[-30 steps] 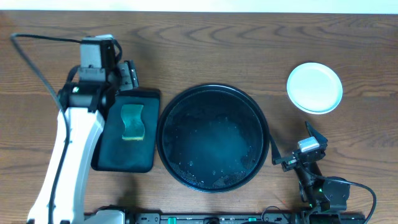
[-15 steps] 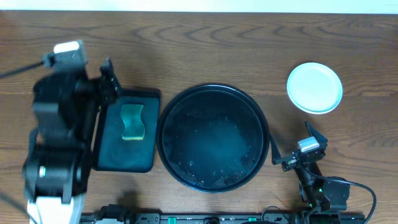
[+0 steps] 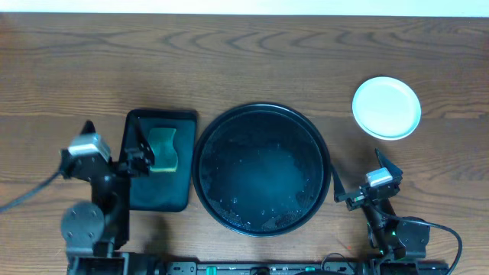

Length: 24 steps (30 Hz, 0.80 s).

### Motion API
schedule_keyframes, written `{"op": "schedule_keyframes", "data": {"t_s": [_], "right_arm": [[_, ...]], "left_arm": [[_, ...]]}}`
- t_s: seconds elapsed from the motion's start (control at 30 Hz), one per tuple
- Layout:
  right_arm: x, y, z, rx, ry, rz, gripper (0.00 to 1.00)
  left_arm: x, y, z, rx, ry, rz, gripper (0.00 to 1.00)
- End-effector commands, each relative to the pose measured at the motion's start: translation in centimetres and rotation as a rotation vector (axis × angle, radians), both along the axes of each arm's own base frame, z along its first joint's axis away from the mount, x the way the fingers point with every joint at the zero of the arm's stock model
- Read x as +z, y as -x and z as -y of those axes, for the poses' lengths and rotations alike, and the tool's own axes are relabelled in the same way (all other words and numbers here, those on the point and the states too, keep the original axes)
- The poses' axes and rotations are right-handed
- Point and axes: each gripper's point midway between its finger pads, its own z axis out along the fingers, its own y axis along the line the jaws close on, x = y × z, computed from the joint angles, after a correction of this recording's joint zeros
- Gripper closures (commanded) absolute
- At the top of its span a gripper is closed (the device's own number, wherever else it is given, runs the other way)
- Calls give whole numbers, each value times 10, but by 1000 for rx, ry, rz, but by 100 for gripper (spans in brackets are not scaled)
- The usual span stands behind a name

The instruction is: Clean dirty plates on tray and stack at the side

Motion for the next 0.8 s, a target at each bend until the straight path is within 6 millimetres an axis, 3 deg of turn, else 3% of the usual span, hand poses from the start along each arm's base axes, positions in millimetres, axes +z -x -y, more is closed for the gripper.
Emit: {"op": "schedule_keyframes", "data": {"t_s": [0.0,0.37,0.77], "right_arm": [[-1,0,-1,2,8,0,1],[-1,0,-1,2,8,0,1],[-1,0,-1,2,8,0,1]], "left_arm": [[-17,10,4,-27,-13,83,20],[-53,17,2,-29,-15,213,20],[-64,23,-5,-1,-23,262,20]]}}
